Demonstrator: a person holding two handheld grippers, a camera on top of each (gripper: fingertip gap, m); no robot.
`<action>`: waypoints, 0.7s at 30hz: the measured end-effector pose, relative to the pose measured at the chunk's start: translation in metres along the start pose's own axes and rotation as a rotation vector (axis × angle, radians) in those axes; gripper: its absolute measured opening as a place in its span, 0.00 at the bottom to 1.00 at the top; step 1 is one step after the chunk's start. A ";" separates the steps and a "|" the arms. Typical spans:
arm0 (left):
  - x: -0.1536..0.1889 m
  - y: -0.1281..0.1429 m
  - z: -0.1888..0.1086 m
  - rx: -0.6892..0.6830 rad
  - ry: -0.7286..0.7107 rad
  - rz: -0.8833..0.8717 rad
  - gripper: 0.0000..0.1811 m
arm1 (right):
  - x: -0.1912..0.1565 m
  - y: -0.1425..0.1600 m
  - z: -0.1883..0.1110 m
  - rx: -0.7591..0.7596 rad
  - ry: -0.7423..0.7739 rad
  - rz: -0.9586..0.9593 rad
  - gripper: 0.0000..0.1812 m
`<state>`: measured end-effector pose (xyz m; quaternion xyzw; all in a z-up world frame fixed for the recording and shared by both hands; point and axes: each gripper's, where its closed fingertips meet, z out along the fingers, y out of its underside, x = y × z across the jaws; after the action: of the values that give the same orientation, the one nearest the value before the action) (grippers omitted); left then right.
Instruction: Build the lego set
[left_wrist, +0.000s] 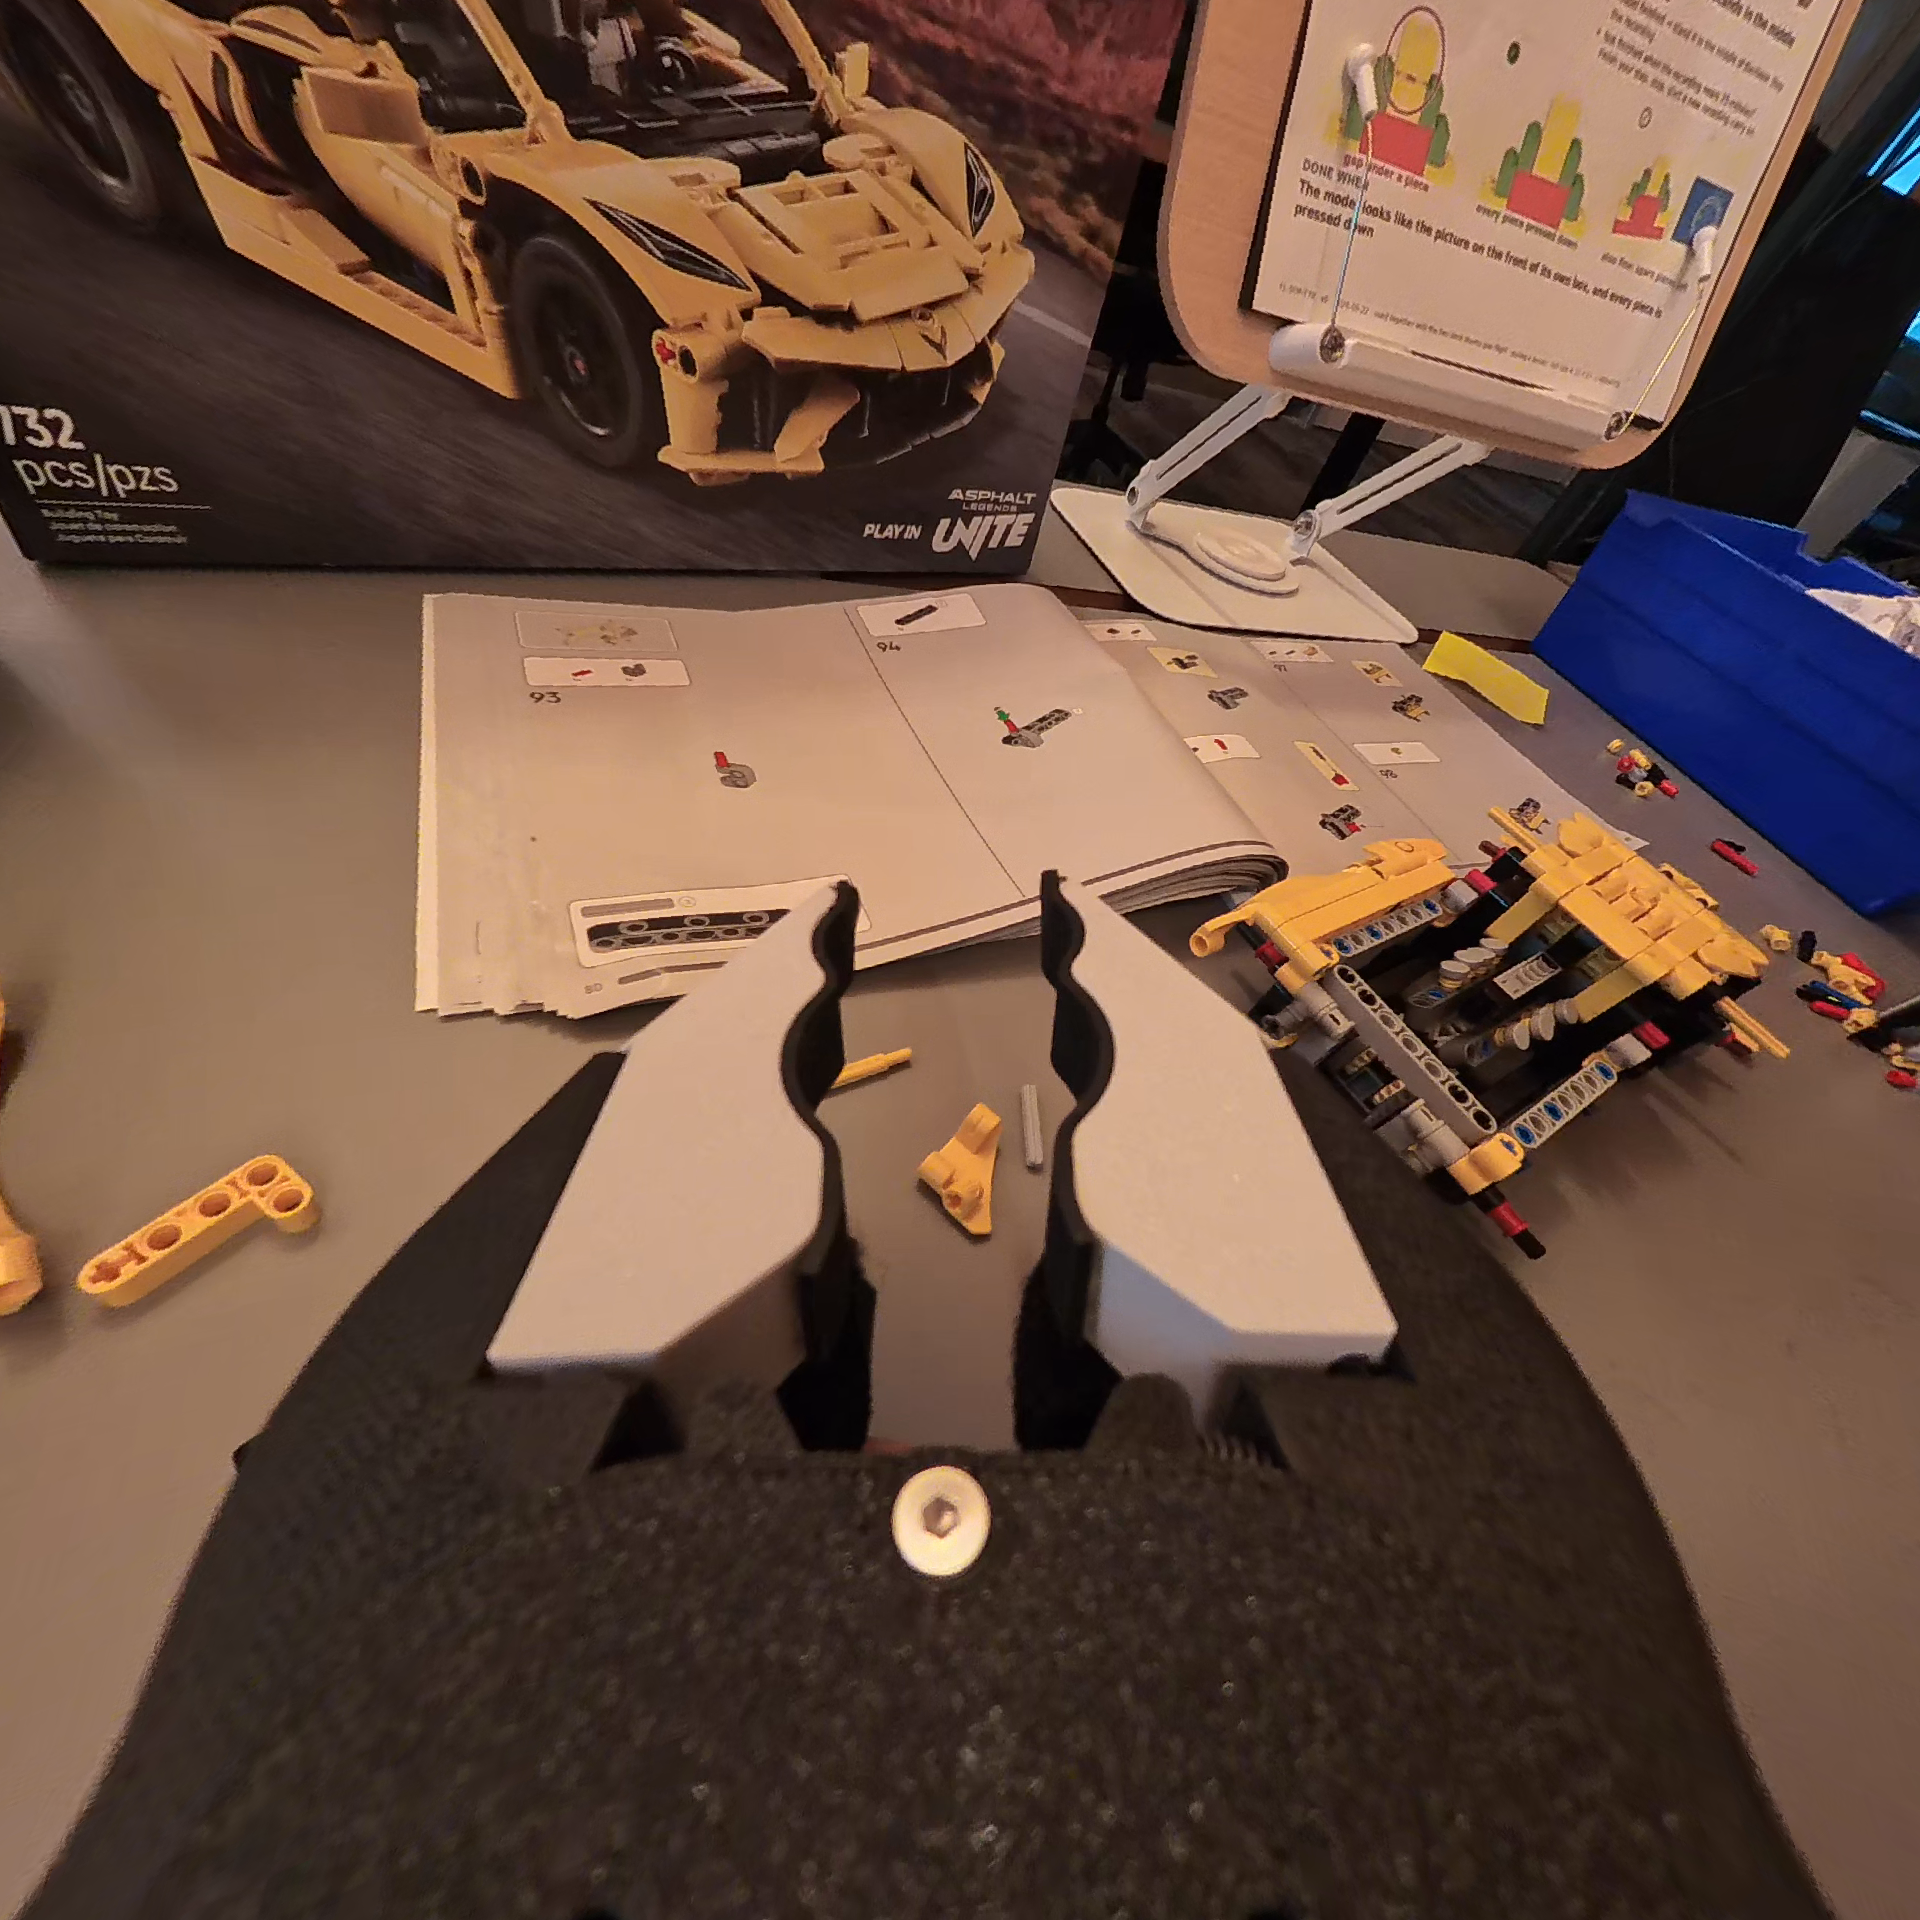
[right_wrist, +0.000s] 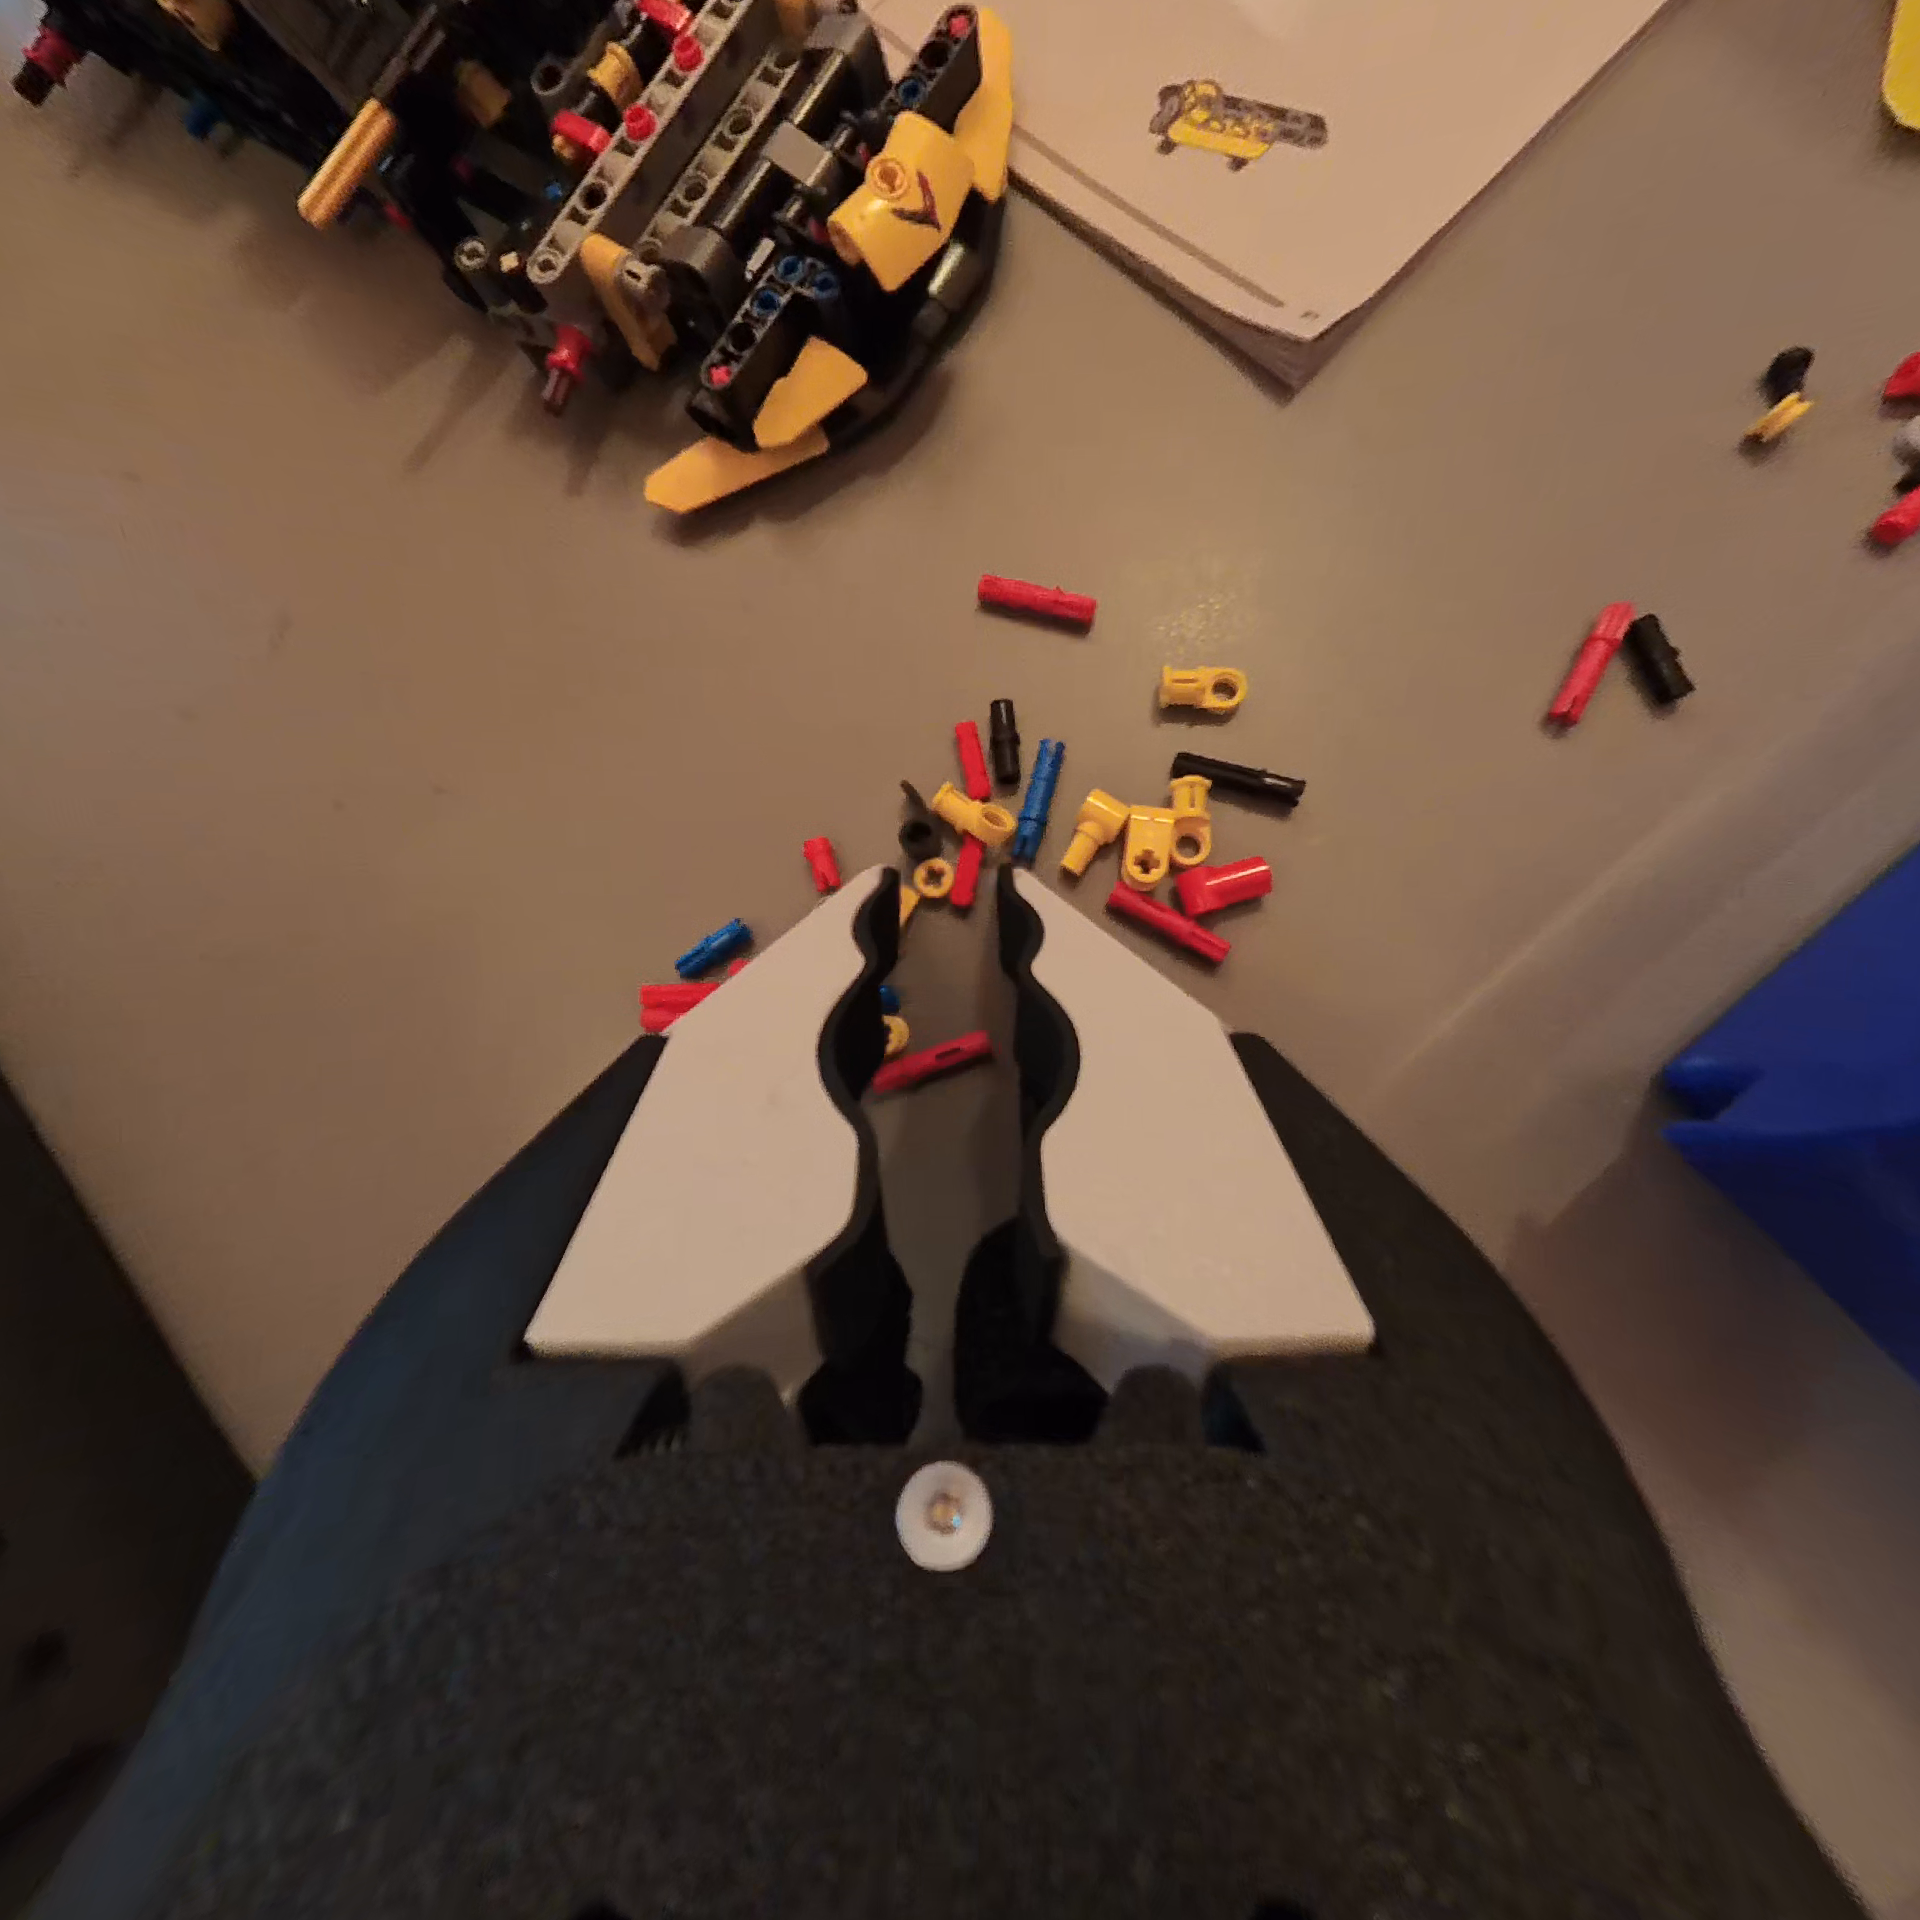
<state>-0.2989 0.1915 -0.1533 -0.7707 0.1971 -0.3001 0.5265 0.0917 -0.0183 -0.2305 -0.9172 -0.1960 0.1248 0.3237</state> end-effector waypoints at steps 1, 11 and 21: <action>0.000 0.000 0.000 0.000 0.002 -0.001 0.20 | 0.002 -0.001 0.000 0.013 0.003 0.019 0.09; 0.001 0.000 0.000 0.001 0.004 -0.005 0.20 | 0.006 -0.007 -0.004 0.011 -0.004 0.083 0.05; 0.002 0.000 0.000 0.000 0.004 -0.001 0.20 | 0.006 -0.003 0.003 -0.028 0.006 0.078 0.03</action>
<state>-0.2981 0.1902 -0.1526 -0.7701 0.1977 -0.3020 0.5260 0.0952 -0.0119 -0.2314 -0.9289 -0.1608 0.1320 0.3064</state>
